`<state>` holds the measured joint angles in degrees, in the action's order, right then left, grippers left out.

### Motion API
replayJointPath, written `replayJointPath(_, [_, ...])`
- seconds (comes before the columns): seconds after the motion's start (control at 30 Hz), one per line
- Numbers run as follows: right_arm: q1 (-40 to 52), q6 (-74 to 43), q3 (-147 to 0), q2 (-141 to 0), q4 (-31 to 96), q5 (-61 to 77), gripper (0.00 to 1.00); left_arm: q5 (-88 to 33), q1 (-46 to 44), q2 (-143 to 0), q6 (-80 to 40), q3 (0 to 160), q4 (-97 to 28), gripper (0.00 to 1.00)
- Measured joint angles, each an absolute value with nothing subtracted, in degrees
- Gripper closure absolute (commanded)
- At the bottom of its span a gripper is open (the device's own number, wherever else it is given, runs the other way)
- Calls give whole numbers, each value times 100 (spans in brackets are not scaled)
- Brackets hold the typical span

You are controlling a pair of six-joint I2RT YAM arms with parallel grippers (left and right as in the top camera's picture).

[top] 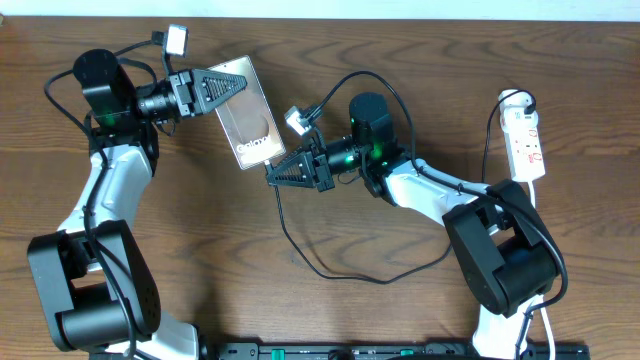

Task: Plug charger to phone and switch on socket

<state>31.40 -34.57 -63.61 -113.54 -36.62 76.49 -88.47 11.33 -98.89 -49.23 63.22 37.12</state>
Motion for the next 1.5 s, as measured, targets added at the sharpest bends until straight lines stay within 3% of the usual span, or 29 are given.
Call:
replayJointPath(0.63, [3173, -3487, -6361, -11354, -3671, 7651, 99, -8862, 1007, -9889, -4792, 6322, 3728, 92])
replayJointPath(0.93, [3173, -4036, -6276, -11402, -4622, 7717, 99, -8816, 1007, -9889, -4814, 6322, 3726, 93])
replayJointPath(1.5, [3173, -4480, -6248, -11402, -4659, 7358, 99, -8582, 1000, -9889, -4805, 6324, 3708, 93])
